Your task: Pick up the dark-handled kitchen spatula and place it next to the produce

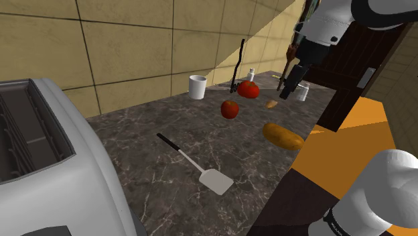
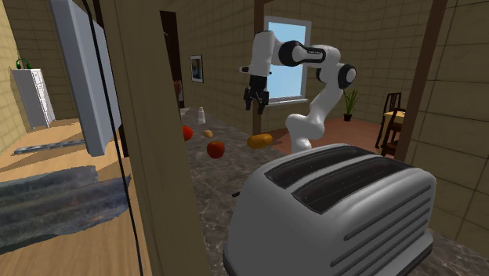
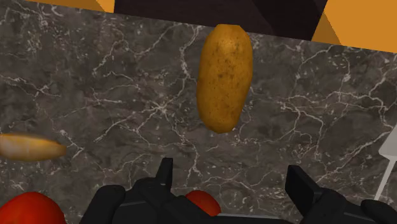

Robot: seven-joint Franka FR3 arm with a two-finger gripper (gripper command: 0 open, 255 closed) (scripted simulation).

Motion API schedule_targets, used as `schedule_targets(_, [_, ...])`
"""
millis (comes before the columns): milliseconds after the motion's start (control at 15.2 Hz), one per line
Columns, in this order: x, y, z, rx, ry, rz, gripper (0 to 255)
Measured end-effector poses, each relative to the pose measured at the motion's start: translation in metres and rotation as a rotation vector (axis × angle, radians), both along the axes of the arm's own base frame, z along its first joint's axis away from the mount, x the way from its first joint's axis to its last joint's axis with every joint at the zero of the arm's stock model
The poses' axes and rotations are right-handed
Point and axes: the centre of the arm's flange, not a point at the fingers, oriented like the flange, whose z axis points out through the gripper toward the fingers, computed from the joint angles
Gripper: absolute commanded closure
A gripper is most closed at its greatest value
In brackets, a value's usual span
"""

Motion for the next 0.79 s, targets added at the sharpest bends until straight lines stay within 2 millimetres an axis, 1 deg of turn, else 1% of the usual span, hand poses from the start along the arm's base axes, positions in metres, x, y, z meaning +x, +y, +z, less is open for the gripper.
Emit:
schedule_targets(66, [0.0, 0.0, 0.0, 0.0, 0.0, 0.0, 0])
schedule_targets(132, [0.001, 0.005, -0.002, 0.0, 0.001, -0.001, 0])
schedule_targets(264, [0.007, 0.024, -0.009, 0.001, 0.006, -0.006, 0])
schedule_targets(396, [0.012, 0.045, -0.019, 0.002, 0.011, -0.012, 0])
schedule_targets(462, [0.018, 0.059, -0.023, 0.003, 0.014, -0.014, 0])
schedule_targets(792, [0.036, 0.115, -0.049, 0.007, 0.027, -0.03, 0])
